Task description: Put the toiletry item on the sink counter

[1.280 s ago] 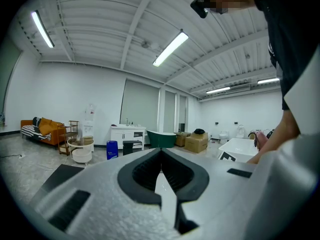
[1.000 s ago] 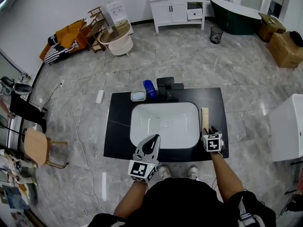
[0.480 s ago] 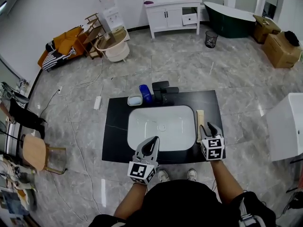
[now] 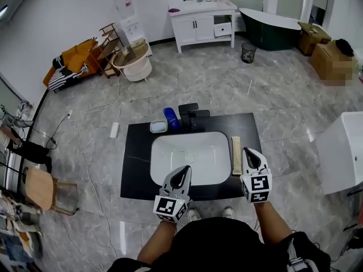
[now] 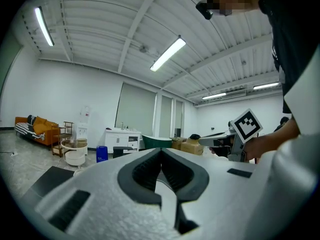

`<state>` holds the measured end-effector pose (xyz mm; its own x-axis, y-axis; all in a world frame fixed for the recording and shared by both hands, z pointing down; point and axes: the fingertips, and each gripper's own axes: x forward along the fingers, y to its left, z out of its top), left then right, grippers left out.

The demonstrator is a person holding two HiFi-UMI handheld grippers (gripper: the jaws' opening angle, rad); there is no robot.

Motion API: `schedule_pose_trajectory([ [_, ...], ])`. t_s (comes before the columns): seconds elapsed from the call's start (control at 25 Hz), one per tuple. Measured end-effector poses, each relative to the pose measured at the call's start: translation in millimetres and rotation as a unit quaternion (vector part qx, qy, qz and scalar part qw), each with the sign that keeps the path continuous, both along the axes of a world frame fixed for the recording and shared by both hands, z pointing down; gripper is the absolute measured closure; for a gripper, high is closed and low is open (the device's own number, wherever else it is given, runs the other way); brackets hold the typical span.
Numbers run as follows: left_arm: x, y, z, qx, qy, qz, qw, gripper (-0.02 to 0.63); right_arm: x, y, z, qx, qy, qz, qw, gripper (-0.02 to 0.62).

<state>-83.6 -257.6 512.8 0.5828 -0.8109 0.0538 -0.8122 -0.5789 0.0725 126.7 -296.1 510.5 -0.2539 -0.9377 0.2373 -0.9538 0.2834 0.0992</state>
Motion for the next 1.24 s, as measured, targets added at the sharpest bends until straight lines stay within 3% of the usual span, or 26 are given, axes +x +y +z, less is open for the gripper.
schedule_pose_trajectory([
  [0.36,8.6,-1.4,-7.1,0.006,0.005,0.007,0.9999,0.597,-5.8,16.8,-45.4,0.046,-0.004,-0.02,0.999,0.591],
  [0.88,21.1,5.1,-4.1,0.002,0.004,0.025,0.9997,0.597,-2.9,19.4,-45.3,0.048,0.024,-0.01,0.999,0.592],
  [1.24,16.7,7.9,-5.4,0.002,0.005,0.019,0.9998,0.597,-1.4,22.0,-37.6,0.038,0.018,-0.006,0.999,0.592],
])
